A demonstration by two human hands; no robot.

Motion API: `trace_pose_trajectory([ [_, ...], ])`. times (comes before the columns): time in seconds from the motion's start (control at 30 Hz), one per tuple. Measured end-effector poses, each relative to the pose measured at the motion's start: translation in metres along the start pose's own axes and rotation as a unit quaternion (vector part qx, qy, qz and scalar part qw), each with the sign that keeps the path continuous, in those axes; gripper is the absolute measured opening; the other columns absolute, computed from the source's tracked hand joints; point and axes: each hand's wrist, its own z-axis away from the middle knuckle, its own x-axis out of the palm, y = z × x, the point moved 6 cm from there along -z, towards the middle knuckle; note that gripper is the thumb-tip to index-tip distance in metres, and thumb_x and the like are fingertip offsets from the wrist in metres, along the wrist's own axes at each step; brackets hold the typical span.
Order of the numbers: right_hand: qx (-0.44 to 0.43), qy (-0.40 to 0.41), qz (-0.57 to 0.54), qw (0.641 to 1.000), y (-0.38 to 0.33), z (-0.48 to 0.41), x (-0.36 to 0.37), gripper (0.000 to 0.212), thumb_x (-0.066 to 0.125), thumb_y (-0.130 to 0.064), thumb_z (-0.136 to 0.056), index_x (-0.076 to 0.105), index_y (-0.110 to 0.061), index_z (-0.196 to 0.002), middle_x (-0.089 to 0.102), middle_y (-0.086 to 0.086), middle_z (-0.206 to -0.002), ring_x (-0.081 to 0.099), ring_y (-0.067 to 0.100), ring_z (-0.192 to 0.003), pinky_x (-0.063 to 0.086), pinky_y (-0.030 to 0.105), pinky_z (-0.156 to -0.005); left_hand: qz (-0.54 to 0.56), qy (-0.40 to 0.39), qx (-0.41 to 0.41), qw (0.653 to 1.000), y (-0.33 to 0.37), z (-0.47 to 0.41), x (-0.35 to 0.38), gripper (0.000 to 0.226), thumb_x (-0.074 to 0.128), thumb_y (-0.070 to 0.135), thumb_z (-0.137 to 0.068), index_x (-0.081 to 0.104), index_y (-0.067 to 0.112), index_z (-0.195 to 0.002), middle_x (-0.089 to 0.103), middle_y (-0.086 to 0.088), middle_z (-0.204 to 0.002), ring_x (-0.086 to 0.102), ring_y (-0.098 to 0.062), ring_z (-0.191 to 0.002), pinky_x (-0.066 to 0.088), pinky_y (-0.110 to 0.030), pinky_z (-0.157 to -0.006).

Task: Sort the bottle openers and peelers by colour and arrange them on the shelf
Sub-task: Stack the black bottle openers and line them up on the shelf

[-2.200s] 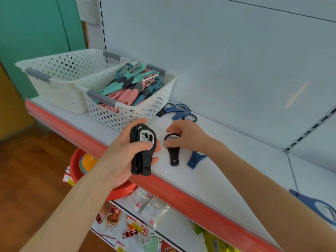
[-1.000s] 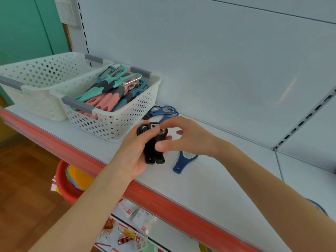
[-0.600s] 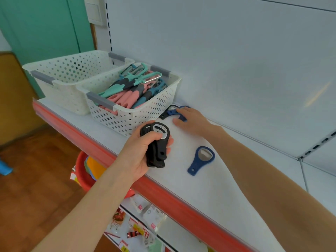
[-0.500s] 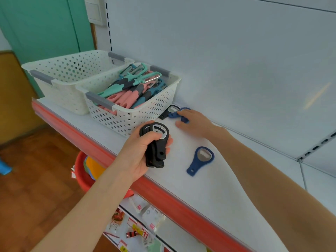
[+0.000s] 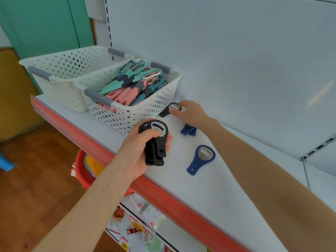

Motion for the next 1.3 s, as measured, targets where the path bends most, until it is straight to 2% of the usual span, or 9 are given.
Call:
trace_pose_trajectory([
  [0.23, 0.057, 0.048, -0.035, 0.997, 0.010, -0.021, 0.008, 0.044, 0.067, -0.049, -0.075, 0.047, -0.014, -0.093, 0.051, 0.000, -0.088, 0.047, 0.019, -0.083, 0.034, 0.026, -0.063, 0.007, 0.012, 0.003, 1.000, 0.000, 0.000, -0.001, 0.033, 0.050, -0.002, -0.087, 0.052, 0.017, -0.113, 0.063, -0.019, -0.107, 0.069, -0.026, -0.081, 0.054, -0.028, -0.056],
  [0.37, 0.056, 0.051, -0.061, 0.995, 0.009, -0.017, 0.004, 0.048, 0.069, -0.037, -0.078, 0.051, -0.009, -0.113, 0.049, 0.001, -0.099, 0.047, 0.018, -0.090, 0.038, 0.027, -0.073, 0.005, 0.014, 0.002, 1.000, 0.000, 0.000, 0.001, 0.030, 0.050, -0.002, -0.087, 0.052, 0.018, -0.109, 0.062, -0.019, -0.107, 0.069, -0.026, -0.079, 0.054, -0.028, -0.056],
  [0.47, 0.030, 0.026, -0.040, 0.998, 0.001, -0.017, 0.007, 0.035, 0.063, -0.035, -0.082, 0.055, -0.011, -0.107, 0.052, 0.004, -0.099, 0.051, 0.022, -0.091, 0.040, 0.024, -0.069, 0.009, 0.015, 0.001, 1.000, 0.000, 0.001, 0.001, 0.029, 0.049, -0.002, -0.088, 0.053, 0.019, -0.107, 0.064, -0.018, -0.098, 0.069, -0.025, -0.077, 0.054, -0.028, -0.056],
  [0.77, 0.061, -0.086, -0.028, 0.994, 0.006, 0.003, -0.005, 0.054, 0.068, -0.033, -0.080, 0.052, 0.001, -0.118, 0.054, 0.017, -0.121, 0.054, 0.029, -0.104, 0.046, 0.033, -0.086, 0.014, 0.009, -0.004, 1.000, 0.000, 0.000, 0.001, 0.025, 0.050, -0.002, -0.088, 0.054, 0.019, -0.100, 0.064, -0.015, -0.098, 0.069, -0.025, -0.079, 0.054, -0.028, -0.056],
  [0.87, 0.058, -0.070, -0.010, 0.996, -0.001, 0.012, -0.005, 0.061, 0.063, -0.052, -0.079, 0.053, -0.001, -0.111, 0.054, 0.011, -0.104, 0.050, 0.021, -0.090, 0.040, 0.028, -0.074, 0.008, 0.002, -0.001, 1.000, 0.001, 0.000, 0.003, 0.024, 0.049, -0.002, -0.088, 0.054, 0.018, -0.100, 0.065, -0.015, -0.094, 0.068, -0.024, -0.074, 0.055, -0.028, -0.056],
  [0.97, 0.057, -0.028, 0.043, 0.997, -0.005, 0.016, 0.000, 0.066, 0.067, -0.050, -0.076, 0.052, -0.002, -0.119, 0.056, 0.012, -0.116, 0.052, 0.025, -0.105, 0.042, 0.033, -0.084, 0.015, -0.005, -0.003, 1.000, 0.000, 0.000, 0.004, 0.024, 0.047, -0.003, -0.088, 0.053, 0.017, -0.099, 0.065, -0.014, -0.096, 0.066, -0.024, -0.074, 0.055, -0.027, -0.055],
  [1.13, 0.108, 0.106, -0.128, 0.980, 0.012, 0.028, -0.020, 0.036, 0.064, -0.005, -0.079, 0.056, -0.007, -0.114, 0.055, 0.008, -0.108, 0.052, 0.021, -0.094, 0.046, 0.025, -0.074, 0.011, -0.003, -0.006, 1.000, 0.000, -0.001, 0.002, 0.026, 0.048, -0.002, -0.089, 0.050, 0.017, -0.106, 0.062, -0.016, -0.098, 0.067, -0.026, -0.079, 0.054, -0.028, -0.055],
  [1.23, 0.128, 0.172, -0.284, 0.935, 0.018, 0.051, -0.037, 0.023, 0.065, 0.003, -0.078, 0.063, -0.005, -0.100, 0.057, 0.000, -0.081, 0.056, 0.020, -0.085, 0.050, 0.022, -0.065, 0.011, -0.006, -0.007, 1.000, 0.000, -0.001, 0.002, 0.016, 0.050, 0.005, -0.090, 0.052, 0.019, -0.098, 0.061, -0.014, -0.099, 0.067, -0.026, -0.080, 0.053, -0.028, -0.054],
  [1.3, 0.132, 0.165, -0.393, 0.895, 0.012, 0.070, -0.046, 0.019, 0.067, 0.004, -0.077, 0.061, -0.006, -0.091, 0.057, 0.001, -0.076, 0.058, 0.021, -0.079, 0.053, 0.032, -0.075, 0.005, -0.018, -0.013, 1.000, -0.001, -0.001, 0.005, 0.006, 0.054, 0.017, -0.091, 0.053, 0.021, -0.096, 0.061, -0.011, -0.102, 0.068, -0.023, -0.076, 0.053, -0.029, -0.055],
])
